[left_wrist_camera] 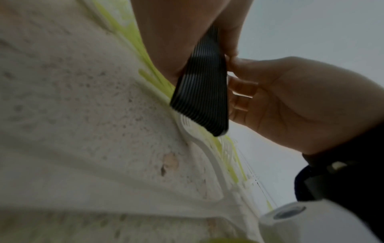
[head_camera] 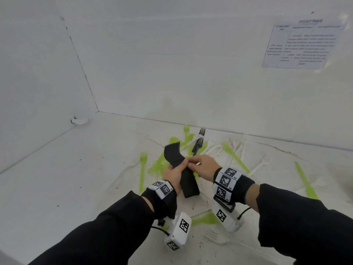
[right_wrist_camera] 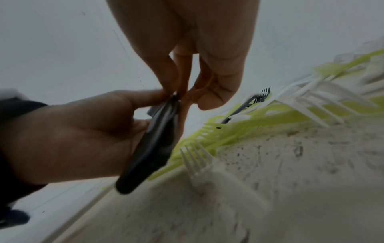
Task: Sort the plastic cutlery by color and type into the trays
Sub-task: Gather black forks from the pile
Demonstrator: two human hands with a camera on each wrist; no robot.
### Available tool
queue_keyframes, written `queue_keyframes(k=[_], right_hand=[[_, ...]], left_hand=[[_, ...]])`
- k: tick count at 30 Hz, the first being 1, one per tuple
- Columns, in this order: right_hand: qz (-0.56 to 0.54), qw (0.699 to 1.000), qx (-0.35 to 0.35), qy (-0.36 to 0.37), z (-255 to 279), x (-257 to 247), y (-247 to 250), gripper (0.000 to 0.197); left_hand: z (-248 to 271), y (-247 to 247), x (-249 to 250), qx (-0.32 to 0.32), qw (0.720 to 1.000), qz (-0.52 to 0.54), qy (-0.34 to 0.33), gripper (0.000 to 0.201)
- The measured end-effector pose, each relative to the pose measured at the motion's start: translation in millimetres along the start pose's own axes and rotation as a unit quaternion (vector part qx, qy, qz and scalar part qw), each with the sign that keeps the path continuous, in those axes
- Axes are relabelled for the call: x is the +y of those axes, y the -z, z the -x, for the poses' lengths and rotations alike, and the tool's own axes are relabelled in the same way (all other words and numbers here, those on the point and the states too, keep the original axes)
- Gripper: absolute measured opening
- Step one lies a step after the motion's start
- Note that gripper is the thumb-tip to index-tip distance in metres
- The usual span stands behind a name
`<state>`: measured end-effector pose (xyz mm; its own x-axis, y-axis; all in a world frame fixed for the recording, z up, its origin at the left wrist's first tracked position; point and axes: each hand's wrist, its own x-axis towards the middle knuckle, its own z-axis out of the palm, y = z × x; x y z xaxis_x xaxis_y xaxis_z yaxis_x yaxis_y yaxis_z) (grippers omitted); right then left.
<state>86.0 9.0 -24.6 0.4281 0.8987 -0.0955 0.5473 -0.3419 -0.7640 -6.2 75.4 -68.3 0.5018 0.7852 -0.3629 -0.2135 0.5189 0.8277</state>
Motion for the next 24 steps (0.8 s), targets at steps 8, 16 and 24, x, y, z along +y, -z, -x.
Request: queue_keyframes(k=[8, 16, 24], right_hand=[[0.151, 0.979, 0.038, -0.129, -66, -9, 35, 0.03], [0.251, 0.96, -0.03, -0.123, -74, -18, 50, 0.039], [0.348, 0.923, -0.088, -0.14, -85, -8, 62, 0.03]], left_hand=[[-8, 6, 6, -0.007, 0.999, -0.039, 0.007, 0.014], [-20, 4, 7, -0.001, 0.998, -0.047, 0.03, 0.017], [-25, -14, 8, -0.039, 0.997, -0.054, 0.047, 0.012]])
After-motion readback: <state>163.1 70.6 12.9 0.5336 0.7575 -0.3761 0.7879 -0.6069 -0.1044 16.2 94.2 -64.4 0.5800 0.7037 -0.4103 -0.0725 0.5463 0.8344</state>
